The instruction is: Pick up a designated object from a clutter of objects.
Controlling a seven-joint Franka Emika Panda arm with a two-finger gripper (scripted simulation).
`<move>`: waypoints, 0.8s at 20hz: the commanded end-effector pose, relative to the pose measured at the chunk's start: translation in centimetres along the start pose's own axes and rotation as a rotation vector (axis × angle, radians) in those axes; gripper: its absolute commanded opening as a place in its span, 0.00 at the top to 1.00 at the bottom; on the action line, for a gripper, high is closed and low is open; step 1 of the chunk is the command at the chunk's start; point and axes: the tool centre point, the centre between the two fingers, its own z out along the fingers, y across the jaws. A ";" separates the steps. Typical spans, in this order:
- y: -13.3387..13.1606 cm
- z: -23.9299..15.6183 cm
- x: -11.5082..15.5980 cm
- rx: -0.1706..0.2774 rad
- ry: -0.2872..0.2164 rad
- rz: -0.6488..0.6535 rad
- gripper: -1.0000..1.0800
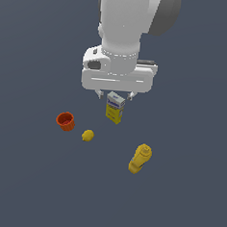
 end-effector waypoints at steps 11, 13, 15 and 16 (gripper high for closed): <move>-1.0 -2.1 0.4 -0.028 0.026 -0.059 0.04; -0.9 -1.9 0.4 -0.026 0.024 -0.056 0.04; -0.8 -1.5 0.5 -0.025 0.024 -0.057 0.04; -0.6 -1.2 0.6 -0.024 0.024 -0.058 0.04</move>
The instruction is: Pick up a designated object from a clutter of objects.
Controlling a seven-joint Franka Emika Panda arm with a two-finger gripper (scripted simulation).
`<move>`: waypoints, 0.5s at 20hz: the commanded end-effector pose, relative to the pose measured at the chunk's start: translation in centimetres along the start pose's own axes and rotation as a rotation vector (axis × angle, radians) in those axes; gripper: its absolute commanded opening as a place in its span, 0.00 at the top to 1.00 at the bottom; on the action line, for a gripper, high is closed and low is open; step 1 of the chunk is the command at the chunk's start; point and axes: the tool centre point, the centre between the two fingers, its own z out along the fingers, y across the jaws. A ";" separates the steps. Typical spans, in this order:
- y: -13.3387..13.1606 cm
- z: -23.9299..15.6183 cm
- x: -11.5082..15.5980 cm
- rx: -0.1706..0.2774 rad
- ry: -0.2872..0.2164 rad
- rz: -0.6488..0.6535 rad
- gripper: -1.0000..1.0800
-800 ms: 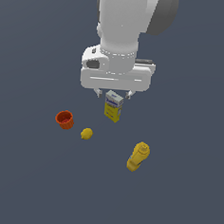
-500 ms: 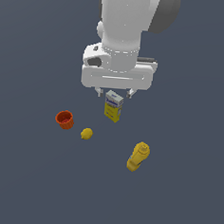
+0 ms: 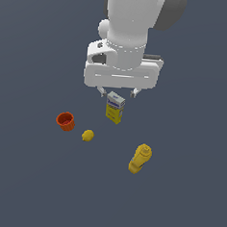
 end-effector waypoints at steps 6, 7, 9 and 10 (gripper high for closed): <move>1.5 3.2 0.6 0.010 -0.002 -0.004 0.04; 1.8 3.9 0.8 0.012 -0.003 -0.005 0.04; 2.5 5.4 1.0 0.016 -0.003 -0.006 0.04; 2.9 6.3 1.0 0.019 -0.003 -0.007 0.04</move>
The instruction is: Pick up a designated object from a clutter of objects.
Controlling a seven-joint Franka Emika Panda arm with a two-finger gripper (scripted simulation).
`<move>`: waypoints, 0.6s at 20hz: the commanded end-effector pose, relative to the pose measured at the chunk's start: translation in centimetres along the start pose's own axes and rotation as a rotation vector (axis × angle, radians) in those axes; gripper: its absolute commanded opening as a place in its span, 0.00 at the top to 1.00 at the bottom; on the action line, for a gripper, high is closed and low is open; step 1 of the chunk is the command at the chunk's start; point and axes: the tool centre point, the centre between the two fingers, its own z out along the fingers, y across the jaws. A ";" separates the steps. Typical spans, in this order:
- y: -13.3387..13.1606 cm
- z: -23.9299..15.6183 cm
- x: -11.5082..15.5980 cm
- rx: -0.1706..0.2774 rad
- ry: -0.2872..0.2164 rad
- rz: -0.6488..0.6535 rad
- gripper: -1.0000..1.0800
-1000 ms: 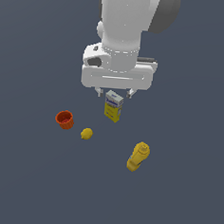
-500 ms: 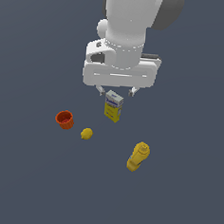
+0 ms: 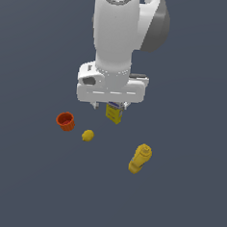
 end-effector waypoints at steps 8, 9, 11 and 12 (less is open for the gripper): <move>4.9 10.0 -0.1 0.019 -0.003 -0.004 0.04; 5.5 11.1 -0.2 0.020 -0.003 -0.004 0.04; 6.5 13.2 -0.6 0.021 -0.003 -0.004 0.04; 6.9 14.1 -0.9 0.021 -0.003 -0.004 0.04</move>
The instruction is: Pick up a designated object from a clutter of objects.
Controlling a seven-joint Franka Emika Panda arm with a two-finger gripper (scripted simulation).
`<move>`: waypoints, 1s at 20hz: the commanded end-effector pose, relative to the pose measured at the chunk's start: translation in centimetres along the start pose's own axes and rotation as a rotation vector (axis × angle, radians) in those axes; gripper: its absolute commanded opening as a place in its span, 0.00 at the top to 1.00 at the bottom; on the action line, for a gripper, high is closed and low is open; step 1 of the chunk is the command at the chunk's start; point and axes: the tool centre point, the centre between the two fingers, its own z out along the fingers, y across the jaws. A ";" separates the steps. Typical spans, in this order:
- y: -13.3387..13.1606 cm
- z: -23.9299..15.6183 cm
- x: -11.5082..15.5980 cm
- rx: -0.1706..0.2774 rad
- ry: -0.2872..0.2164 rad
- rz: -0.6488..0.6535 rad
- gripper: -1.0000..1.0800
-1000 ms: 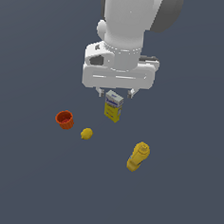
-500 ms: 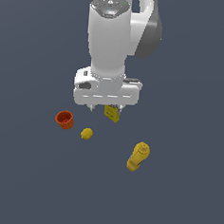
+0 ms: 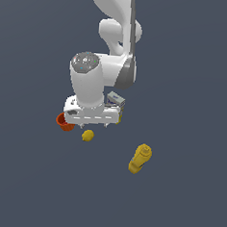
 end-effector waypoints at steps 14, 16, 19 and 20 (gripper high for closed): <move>4.1 8.0 -2.5 -0.002 -0.002 0.000 0.04; 4.1 7.9 -2.5 -0.001 -0.004 0.001 0.04; 4.1 8.2 -2.5 -0.001 -0.004 0.001 0.04; 4.1 8.5 -2.5 -0.001 -0.004 0.001 0.04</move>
